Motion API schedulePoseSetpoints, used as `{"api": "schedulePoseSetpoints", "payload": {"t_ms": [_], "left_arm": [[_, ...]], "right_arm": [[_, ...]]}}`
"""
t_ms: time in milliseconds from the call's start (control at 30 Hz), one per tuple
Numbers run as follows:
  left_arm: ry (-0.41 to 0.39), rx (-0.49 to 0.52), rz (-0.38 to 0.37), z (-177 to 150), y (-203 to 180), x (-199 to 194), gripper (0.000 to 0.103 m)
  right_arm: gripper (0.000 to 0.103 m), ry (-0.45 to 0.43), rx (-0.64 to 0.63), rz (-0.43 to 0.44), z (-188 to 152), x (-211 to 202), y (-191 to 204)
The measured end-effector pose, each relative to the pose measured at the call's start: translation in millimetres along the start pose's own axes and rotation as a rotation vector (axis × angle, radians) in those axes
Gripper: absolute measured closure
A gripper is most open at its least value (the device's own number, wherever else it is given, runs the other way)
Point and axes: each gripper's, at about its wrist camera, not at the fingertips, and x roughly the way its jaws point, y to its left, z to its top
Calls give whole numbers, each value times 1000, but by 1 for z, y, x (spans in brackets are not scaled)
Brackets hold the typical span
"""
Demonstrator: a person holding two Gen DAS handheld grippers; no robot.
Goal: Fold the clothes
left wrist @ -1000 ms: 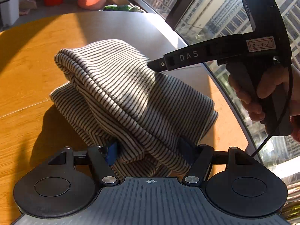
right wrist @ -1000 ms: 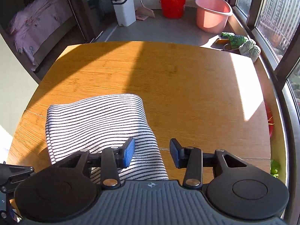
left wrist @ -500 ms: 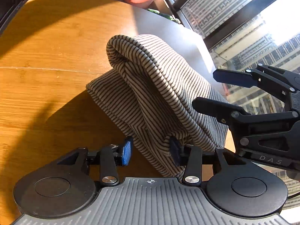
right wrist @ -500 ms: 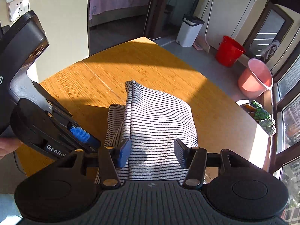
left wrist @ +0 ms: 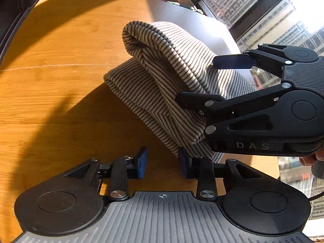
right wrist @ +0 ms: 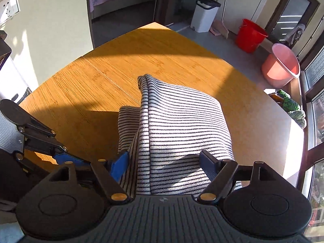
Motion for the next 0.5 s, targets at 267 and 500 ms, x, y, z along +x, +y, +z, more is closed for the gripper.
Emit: {"api": "schedulePoseSetpoints", "payload": {"t_ms": [267,500], "left_arm": [[-58,-69,-6,-6,13,-11,67],[-90,-159,-181,8,16,5,69]], "right_arm": [[54,-73,-62,-79,-10,-2,5],[95,-39,240,67,-8,-22,-53]]}}
